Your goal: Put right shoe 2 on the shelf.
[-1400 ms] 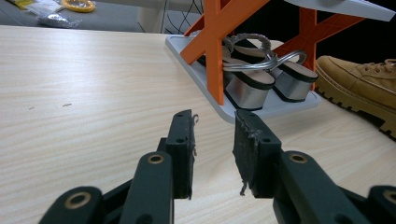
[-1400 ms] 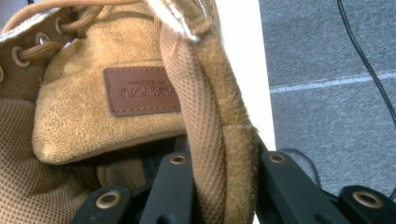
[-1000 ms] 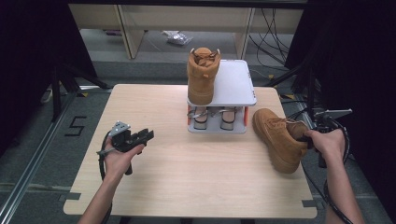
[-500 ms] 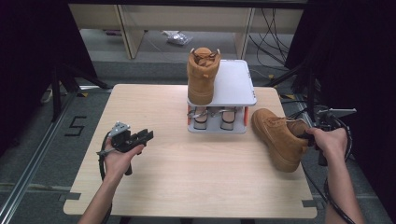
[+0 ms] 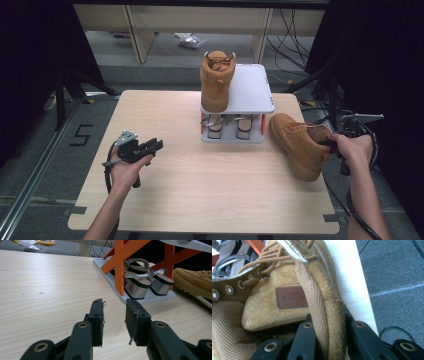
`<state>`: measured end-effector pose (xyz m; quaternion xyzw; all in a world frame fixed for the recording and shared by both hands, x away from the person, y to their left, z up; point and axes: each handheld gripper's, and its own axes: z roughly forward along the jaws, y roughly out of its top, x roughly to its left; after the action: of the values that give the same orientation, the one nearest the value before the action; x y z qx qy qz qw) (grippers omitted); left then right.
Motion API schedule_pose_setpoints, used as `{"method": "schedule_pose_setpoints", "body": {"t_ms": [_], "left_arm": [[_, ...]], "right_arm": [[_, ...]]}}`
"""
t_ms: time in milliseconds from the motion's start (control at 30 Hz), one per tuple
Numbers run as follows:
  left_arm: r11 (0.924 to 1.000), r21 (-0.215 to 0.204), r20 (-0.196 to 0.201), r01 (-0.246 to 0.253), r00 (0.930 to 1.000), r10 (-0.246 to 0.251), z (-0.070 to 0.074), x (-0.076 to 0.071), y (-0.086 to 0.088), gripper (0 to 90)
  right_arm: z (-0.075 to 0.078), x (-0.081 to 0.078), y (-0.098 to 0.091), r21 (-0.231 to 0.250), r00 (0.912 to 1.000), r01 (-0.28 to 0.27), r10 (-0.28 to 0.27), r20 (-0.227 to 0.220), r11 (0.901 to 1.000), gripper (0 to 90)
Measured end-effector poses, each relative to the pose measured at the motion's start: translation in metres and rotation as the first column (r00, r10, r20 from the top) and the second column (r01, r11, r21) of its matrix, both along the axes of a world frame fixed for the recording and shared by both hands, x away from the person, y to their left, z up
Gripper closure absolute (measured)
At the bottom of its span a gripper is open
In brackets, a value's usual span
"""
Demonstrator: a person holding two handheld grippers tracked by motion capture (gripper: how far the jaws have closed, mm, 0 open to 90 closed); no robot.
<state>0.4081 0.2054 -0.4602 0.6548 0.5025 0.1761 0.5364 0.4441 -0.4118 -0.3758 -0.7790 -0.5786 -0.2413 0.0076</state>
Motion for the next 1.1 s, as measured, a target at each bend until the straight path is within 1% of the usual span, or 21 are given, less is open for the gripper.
{"method": "schedule_pose_setpoints", "body": {"t_ms": [33,100,133,167,200,300,433,467,500,600,633,667,700,767,800,833,967,1000,1033,1100], "left_arm": [[1.0,0.001,0.0,-0.001,1.0,0.001,0.0,0.0,0.0,66.7],[1.0,0.002,0.0,0.0,1.0,0.0,0.0,0.0,0.001,66.7],[1.0,0.002,0.0,-0.001,1.0,0.001,0.0,0.0,0.001,66.7],[1.0,0.002,0.0,-0.001,1.0,0.001,0.0,0.0,0.001,66.7],[1.0,0.003,-0.001,-0.001,1.0,0.001,0.0,0.0,0.001,66.7],[1.0,0.001,-0.001,-0.003,1.0,0.003,0.0,0.0,0.002,66.7],[1.0,-0.005,0.0,-0.006,1.0,0.006,0.0,0.0,0.002,66.6],[1.0,-0.006,-0.001,-0.006,1.0,0.006,0.0,0.0,0.002,66.6],[1.0,-0.006,-0.002,-0.006,1.0,0.006,0.0,0.0,0.002,66.6],[0.9999,-0.009,-0.004,-0.006,1.0,0.006,-0.001,0.0,0.003,66.4],[1.0,-0.007,-0.004,-0.006,1.0,0.006,-0.001,0.0,0.003,66.4],[1.0,-0.006,-0.005,-0.005,1.0,0.005,-0.001,0.0,0.003,66.3],[1.0,-0.005,-0.006,-0.006,1.0,0.006,-0.001,0.0,0.003,66.3],[1.0,-0.004,-0.011,-0.008,0.9999,0.008,-0.001,0.0,0.003,66.0],[1.0,-0.009,-0.012,-0.003,0.9999,0.003,-0.002,0.001,0.003,65.8],[1.0,-0.009,-0.014,-0.002,0.9999,0.002,-0.002,0.001,0.003,65.4],[1.0,-0.003,-0.015,-0.003,0.9999,0.003,-0.002,0.001,0.004,65.4],[1.0,-0.005,-0.014,-0.005,0.9999,0.005,-0.002,0.001,0.003,65.4],[0.9999,-0.007,-0.014,-0.007,0.9999,0.007,-0.002,0.001,0.004,65.4],[1.0,-0.006,-0.013,-0.008,0.9999,0.008,-0.002,0.0,0.004,65.5]], "right_arm": [[0.0,0.0,0.0,0.004,0.9999,0.011,-0.011,0.007,0.9999,81.8],[0.001,0.0,0.0,0.011,0.9999,0.013,-0.013,0.009,0.9999,81.8],[0.002,0.0,-0.001,-0.008,0.9997,0.012,-0.012,0.02,0.9999,81.8],[0.002,0.0,-0.001,0.003,0.9996,0.018,-0.018,0.024,0.9998,81.8],[0.004,0.001,-0.001,0.014,0.9996,0.021,-0.021,0.017,0.9997,81.8],[0.005,0.0,-0.003,0.014,0.9995,0.021,-0.021,0.025,0.9997,81.8],[0.007,0.001,-0.004,0.024,0.9987,0.037,-0.038,0.036,0.999,81.8],[0.007,0.001,-0.005,0.023,0.9986,0.031,-0.032,0.042,0.9993,81.8],[0.008,0.002,-0.005,0.03,0.9983,0.044,-0.046,0.037,0.9986,81.8],[0.008,0.003,-0.007,0.027,0.9982,0.037,-0.038,0.047,0.999,81.8],[0.009,0.003,-0.006,0.035,0.998,0.048,-0.049,0.04,0.9982,81.8],[0.008,0.004,-0.006,0.027,0.9963,0.059,-0.06,0.061,0.9979,81.8],[0.007,0.004,-0.006,0.029,0.9958,0.061,-0.063,0.067,0.9977,81.8],[0.01,0.005,-0.007,0.031,0.9978,0.046,-0.048,0.045,0.9985,81.7],[0.01,0.005,-0.006,0.051,0.9968,0.066,-0.068,0.042,0.9965,81.7],[0.01,0.006,-0.007,0.037,0.9974,0.049,-0.051,0.052,0.9981,81.7],[0.01,0.007,-0.007,0.052,0.9964,0.063,-0.065,0.054,0.9967,81.7],[0.01,0.007,-0.006,0.049,0.9954,0.07,-0.073,0.062,0.9963,81.8],[0.01,0.008,-0.007,0.052,0.996,0.062,-0.065,0.061,0.9967,81.8],[0.011,0.008,-0.007,0.061,0.9961,0.065,-0.068,0.057,0.996,81.8]]}}
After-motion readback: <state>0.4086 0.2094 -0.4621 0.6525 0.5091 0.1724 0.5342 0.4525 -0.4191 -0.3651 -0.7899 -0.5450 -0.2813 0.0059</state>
